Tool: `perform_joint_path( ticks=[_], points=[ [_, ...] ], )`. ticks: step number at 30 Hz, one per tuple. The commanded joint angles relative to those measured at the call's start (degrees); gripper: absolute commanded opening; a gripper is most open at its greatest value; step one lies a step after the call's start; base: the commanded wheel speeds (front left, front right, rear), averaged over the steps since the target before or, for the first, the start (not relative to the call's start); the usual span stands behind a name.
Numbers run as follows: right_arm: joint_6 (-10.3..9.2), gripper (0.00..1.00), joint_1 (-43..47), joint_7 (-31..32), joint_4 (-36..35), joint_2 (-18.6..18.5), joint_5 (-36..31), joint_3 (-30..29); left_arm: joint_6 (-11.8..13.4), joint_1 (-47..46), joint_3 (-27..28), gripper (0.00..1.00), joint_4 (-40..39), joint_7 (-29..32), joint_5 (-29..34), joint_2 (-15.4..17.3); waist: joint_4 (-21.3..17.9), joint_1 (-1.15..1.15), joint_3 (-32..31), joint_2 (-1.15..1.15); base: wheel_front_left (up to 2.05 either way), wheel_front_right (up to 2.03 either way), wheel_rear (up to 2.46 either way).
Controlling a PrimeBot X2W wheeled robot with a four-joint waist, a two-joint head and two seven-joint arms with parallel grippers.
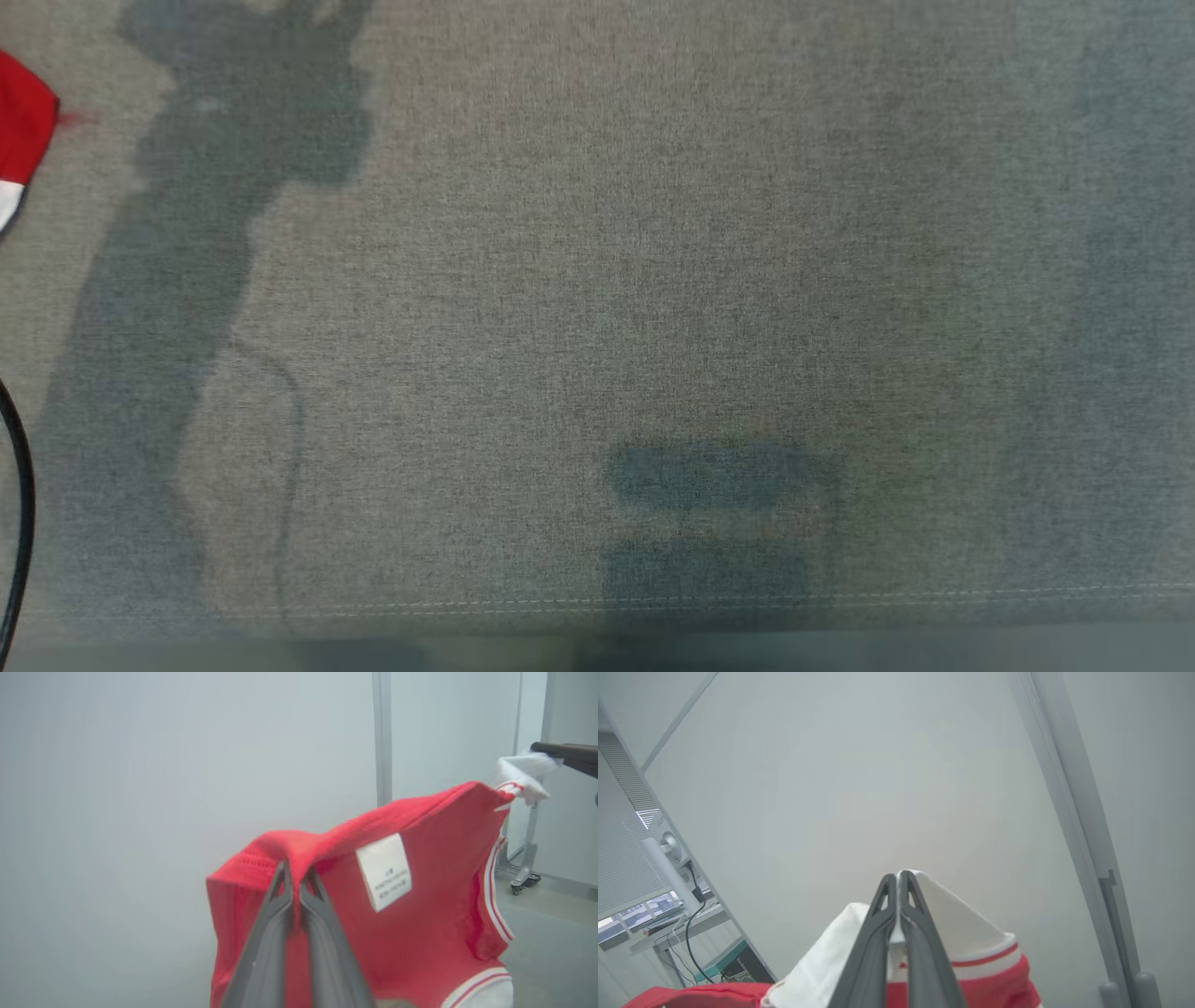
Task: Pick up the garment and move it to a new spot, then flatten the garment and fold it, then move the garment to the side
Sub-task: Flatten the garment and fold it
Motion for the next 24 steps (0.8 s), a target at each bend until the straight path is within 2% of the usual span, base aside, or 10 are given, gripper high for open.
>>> perform_joint_path(
  ticks=[1,5,12,17,20,24],
  points=[
    [0.25,0.00,1.29,-0.43,1.02,1.32,-0.47,1.17,-0.22,1.23,0.45,0.00,1.25,-0.57,0.90,1.89,-0.22,0.00,2.05,0.00,0.00,0.00,0.00],
    [0.25,0.00,-1.95,-3.42,9.37,-1.30,0.21,3.23,-0.37,-0.07,-3.17,0.00,5.25,-3.46,1.26,0.13,-1.34,0.00,2.23,0.00,0.00,0.00,0.00],
    [0.25,0.00,2.16,-0.50,15.28,-4.18,8.10,6.33,-0.39,5.19,-10.82,0.00,7.04,-5.30,-4.23,2.99,-3.74,0.00,5.93,0.00,0.00,0.00,0.00],
    [0.25,0.00,11.85,6.09,13.83,-6.79,17.40,9.95,-0.40,12.34,-16.39,0.00,5.80,-7.64,-7.58,5.30,-4.32,0.00,5.06,0.00,0.00,0.00,0.00],
    [0.25,0.00,19.11,11.74,11.06,-9.11,23.17,11.72,-0.40,16.94,-16.74,0.00,4.77,-8.44,-8.99,6.22,-4.12,0.00,3.27,0.00,0.00,0.00,0.00],
    [0.25,0.00,29.05,18.72,6.54,-11.36,30.20,12.83,-0.40,24.74,-12.70,0.00,2.29,-8.53,-7.13,7.14,-3.59,0.00,-0.19,0.00,0.00,0.00,0.00]
  ],
)
